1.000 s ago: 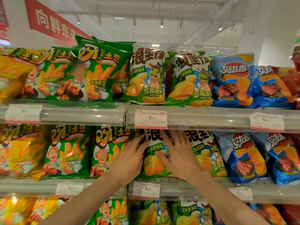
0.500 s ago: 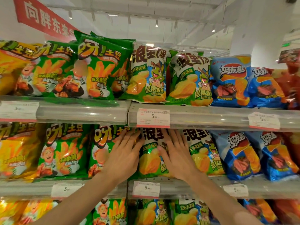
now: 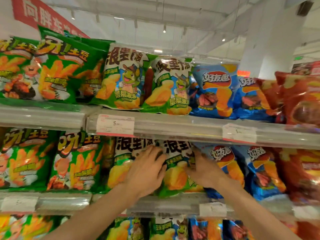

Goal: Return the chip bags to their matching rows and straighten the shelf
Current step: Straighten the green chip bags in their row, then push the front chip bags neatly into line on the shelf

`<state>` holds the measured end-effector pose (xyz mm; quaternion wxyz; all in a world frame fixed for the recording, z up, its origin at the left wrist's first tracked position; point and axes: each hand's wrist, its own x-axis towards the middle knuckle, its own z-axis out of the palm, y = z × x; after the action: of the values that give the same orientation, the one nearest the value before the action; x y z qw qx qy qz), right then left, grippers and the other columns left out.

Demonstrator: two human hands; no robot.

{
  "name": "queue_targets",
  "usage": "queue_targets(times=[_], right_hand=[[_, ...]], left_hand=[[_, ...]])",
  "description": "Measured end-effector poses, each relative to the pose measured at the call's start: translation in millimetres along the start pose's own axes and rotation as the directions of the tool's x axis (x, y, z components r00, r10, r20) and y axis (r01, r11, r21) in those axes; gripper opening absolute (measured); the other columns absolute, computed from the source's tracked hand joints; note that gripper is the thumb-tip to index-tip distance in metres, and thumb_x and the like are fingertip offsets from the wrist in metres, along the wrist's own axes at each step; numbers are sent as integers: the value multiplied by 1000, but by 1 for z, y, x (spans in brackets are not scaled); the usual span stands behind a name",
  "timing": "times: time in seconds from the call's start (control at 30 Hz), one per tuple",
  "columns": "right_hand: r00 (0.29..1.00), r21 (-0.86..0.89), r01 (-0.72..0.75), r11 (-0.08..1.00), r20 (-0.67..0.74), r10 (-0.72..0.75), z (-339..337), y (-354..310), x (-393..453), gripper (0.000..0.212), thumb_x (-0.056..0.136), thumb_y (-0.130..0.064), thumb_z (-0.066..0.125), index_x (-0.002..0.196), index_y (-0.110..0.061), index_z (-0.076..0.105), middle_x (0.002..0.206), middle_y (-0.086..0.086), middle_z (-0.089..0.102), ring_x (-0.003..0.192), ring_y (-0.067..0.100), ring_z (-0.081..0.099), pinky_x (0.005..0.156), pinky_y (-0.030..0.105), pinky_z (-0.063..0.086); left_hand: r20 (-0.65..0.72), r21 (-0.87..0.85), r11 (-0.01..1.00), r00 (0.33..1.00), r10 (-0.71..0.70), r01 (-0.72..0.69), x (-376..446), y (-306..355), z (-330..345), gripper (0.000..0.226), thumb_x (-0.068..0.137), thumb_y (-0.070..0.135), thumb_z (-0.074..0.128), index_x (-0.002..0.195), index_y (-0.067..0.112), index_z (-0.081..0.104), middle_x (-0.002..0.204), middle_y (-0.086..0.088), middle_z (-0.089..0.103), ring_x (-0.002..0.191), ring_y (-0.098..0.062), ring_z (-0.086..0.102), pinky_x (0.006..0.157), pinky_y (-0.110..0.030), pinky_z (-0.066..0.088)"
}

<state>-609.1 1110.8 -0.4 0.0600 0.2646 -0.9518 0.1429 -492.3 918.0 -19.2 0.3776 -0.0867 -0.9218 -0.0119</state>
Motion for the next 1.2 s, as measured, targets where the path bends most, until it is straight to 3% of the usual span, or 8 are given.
queue_targets(times=[0.27, 0.37, 0.47, 0.6, 0.67, 0.83, 1.07, 1.2], right_hand=[[991, 463, 91, 882, 44, -125, 6, 15, 13, 95, 80, -32, 75, 152, -31, 14, 143, 0, 48, 130, 21, 49, 107, 40, 44], [985, 512, 136, 848, 20, -171, 6, 22, 12, 99, 78, -26, 81, 153, -28, 16, 134, -14, 48, 123, 7, 49, 98, 16, 42], [980, 565, 160, 809, 9, -201, 1, 24, 7, 103, 78, -22, 83, 154, -28, 14, 134, -14, 49, 122, 3, 48, 92, 5, 38], [979, 575, 140, 806, 41, -200, -3, 25, 1, 99, 78, -20, 83, 142, -47, 13, 120, -28, 47, 111, -11, 50, 86, 0, 38], [980, 579, 119, 806, 64, -190, -4, 26, 1, 97, 77, -18, 84, 136, -49, 13, 112, -36, 42, 96, -25, 47, 73, -6, 36], [963, 552, 79, 830, 172, -206, -11, 22, 5, 113, 76, -22, 84, 153, -43, 3, 134, -22, 36, 118, -4, 42, 72, -7, 34], [983, 554, 63, 830, 109, -147, 1, 21, 9, 111, 72, -20, 87, 152, -40, 13, 134, -19, 42, 106, -19, 46, 74, -7, 35], [981, 528, 66, 847, 122, -153, 0, 20, 8, 114, 73, -19, 86, 154, -39, 8, 141, -12, 36, 122, 1, 41, 73, -9, 33]], left_hand=[[365, -343, 774, 835, -412, 532, 20, 29, 18, 71, 95, 36, 57, 155, 35, 18, 158, -1, 27, 139, -27, 38, 112, -36, 35], [476, -472, 648, 791, -384, 598, 34, 29, 18, 83, 93, 36, 63, 157, 37, 10, 157, 3, 33, 140, -20, 38, 114, -33, 36], [506, -569, 515, 766, -396, 642, 43, 26, 23, 90, 90, 24, 71, 156, 34, 11, 146, 11, 44, 125, -5, 45, 91, -3, 40], [548, -609, 377, 714, -436, 698, 49, 18, 29, 99, 82, 24, 80, 154, 39, 14, 144, 5, 49, 131, -13, 46, 98, -20, 42], [561, -620, 341, 703, -437, 706, 50, 15, 32, 100, 81, 20, 81, 153, 40, 15, 129, 15, 55, 114, -4, 53, 82, -7, 43], [568, -630, 314, 697, -437, 710, 53, 10, 38, 107, 76, 13, 85, 154, 38, 15, 127, 14, 49, 119, -6, 42, 92, -23, 39], [545, -661, 306, 719, -432, 685, 55, 7, 40, 104, 75, 9, 85, 154, 31, 21, 147, 2, 47, 133, -15, 44, 102, -29, 41], [473, -690, 407, 799, -371, 598, 46, 5, 35, 97, 84, 17, 79, 152, 40, 15, 127, 26, 49, 121, -3, 46, 99, -20, 37]])
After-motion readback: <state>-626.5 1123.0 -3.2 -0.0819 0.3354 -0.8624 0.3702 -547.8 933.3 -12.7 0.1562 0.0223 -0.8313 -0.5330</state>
